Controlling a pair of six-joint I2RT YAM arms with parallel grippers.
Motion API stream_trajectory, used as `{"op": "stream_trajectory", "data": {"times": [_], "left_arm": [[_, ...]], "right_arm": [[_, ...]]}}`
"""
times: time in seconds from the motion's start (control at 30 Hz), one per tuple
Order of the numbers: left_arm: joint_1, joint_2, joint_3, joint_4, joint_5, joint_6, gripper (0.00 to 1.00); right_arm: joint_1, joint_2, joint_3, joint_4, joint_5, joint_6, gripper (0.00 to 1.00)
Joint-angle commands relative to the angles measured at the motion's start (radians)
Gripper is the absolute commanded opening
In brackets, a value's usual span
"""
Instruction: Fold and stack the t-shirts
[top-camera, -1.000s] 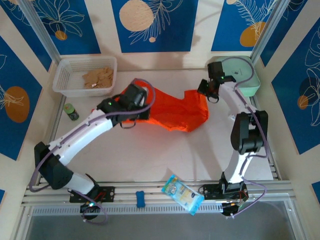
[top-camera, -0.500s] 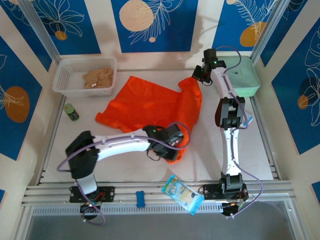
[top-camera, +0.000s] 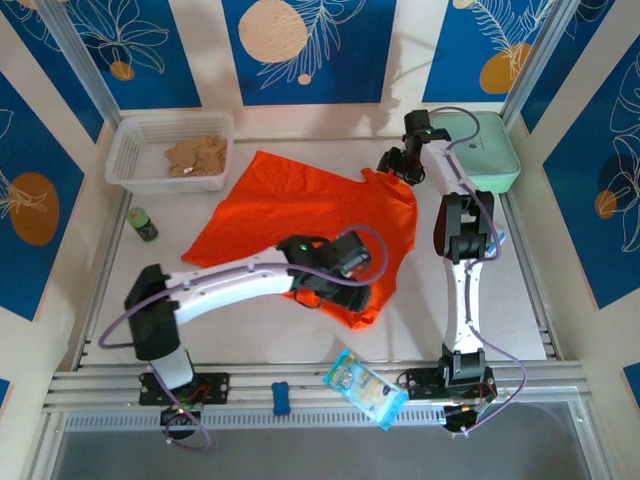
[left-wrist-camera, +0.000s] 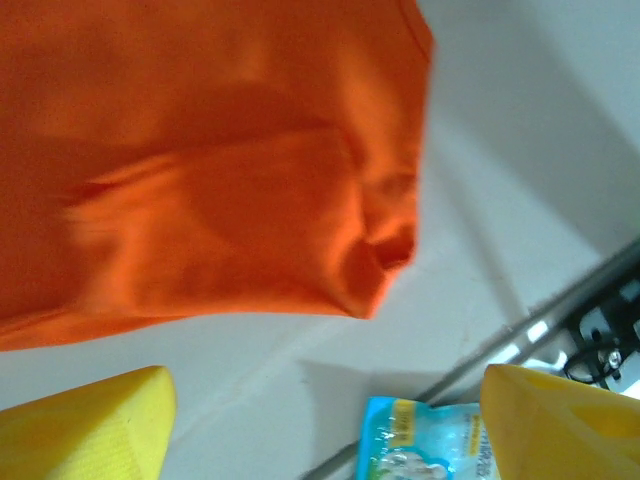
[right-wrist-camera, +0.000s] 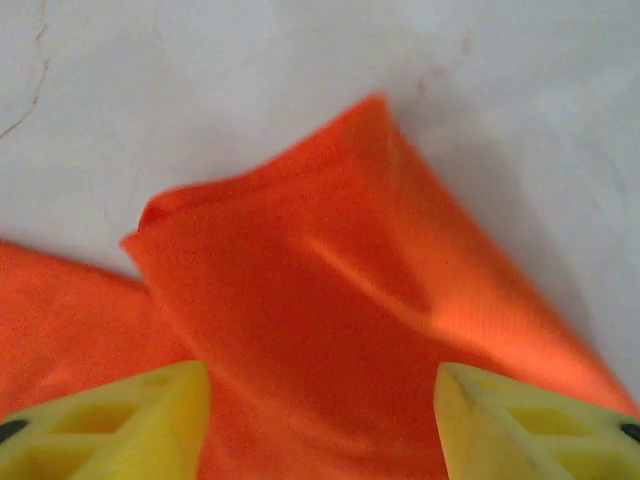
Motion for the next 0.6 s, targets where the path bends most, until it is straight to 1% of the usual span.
{"op": "stream_trajectory", "data": {"times": [0.0,0.03,0.17,0.3,0.37,0.43,0.5,0.57], "left_arm": [[0.102,-0.126,-0.070,-0.112,-0.123,-0.021,0.80],[0.144,-0.157,-0.102,-0.106,-0.120,-0.021,0.80],[0.317,-0.247,-0.210,-0.042,-0.085,0.011,0.80],[0.480,-0.240,-0.268,0.040,-0.031,0.071,0.78],[0.547,-0.206,-0.284,0.085,-0.001,0.097,0.76],[0.610,-0.158,-0.304,0.137,0.036,0.115,0.75],[0.658,-0.108,-0.317,0.182,0.059,0.127,0.72],[0.685,-0.069,-0.335,0.228,0.054,0.138,0.72]], "right_arm": [[0.009,-0.200,-0.182,0.078,0.019,0.022,0.69],[0.010,-0.258,-0.262,0.102,0.020,0.032,0.71],[0.031,-0.441,-0.544,0.151,0.033,0.078,0.72],[0.080,-0.597,-0.816,0.217,0.020,0.154,0.68],[0.121,-0.641,-0.907,0.237,0.024,0.187,0.62],[0.168,-0.665,-0.974,0.248,0.038,0.217,0.53],[0.208,-0.672,-1.016,0.259,0.049,0.241,0.45],[0.239,-0.668,-1.044,0.265,0.062,0.260,0.38]]}}
